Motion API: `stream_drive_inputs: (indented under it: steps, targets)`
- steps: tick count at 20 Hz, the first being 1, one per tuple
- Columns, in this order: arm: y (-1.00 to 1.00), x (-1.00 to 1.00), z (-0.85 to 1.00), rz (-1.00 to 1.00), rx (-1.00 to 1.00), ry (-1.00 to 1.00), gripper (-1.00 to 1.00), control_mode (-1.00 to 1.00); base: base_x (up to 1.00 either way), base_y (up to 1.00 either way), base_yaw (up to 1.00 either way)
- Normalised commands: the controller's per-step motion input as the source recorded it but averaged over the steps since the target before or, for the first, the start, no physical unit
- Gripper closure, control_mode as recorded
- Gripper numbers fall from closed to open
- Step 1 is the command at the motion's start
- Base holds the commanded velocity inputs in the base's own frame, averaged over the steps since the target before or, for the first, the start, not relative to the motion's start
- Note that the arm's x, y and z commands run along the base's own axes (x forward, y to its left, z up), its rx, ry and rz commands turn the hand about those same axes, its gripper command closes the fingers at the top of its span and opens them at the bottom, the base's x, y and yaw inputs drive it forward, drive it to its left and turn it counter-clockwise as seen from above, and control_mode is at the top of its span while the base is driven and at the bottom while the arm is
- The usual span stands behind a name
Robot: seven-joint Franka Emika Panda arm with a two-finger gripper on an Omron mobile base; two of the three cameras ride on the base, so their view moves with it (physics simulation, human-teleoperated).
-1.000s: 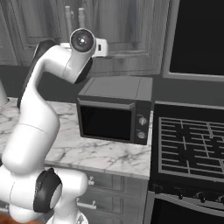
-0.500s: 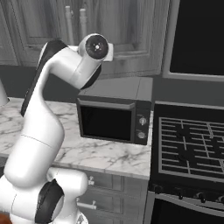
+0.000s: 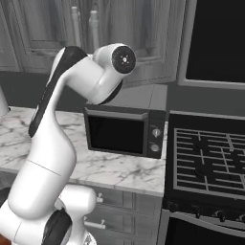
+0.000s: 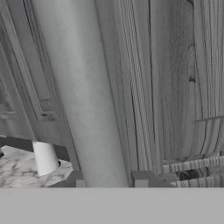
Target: Move the bowls from the cabinet to the plates on the dining table.
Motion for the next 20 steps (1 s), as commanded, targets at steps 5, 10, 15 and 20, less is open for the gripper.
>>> stream_drive_inputs:
  steps: [5,10,15,20]
  targets:
    - [-0.39,-0.43,0.08,0.08,0.04,0.00,1.00,-1.00,0.00,0.00,0.00]
    - [-0.43,-0.38,0.01,0.07,0.03,0.00,1.00,-1.00,0.00,0.00,0.00]
    - [-0.54,-0.31,0.05,0.03,0.03,0.00,1.00,-1.00,0.00,0.00,0.00]
    - [-0.47,-0.29,0.02,0.02,0.03,0.00,-1.00,-1.00,0.00,0.00,0.00]
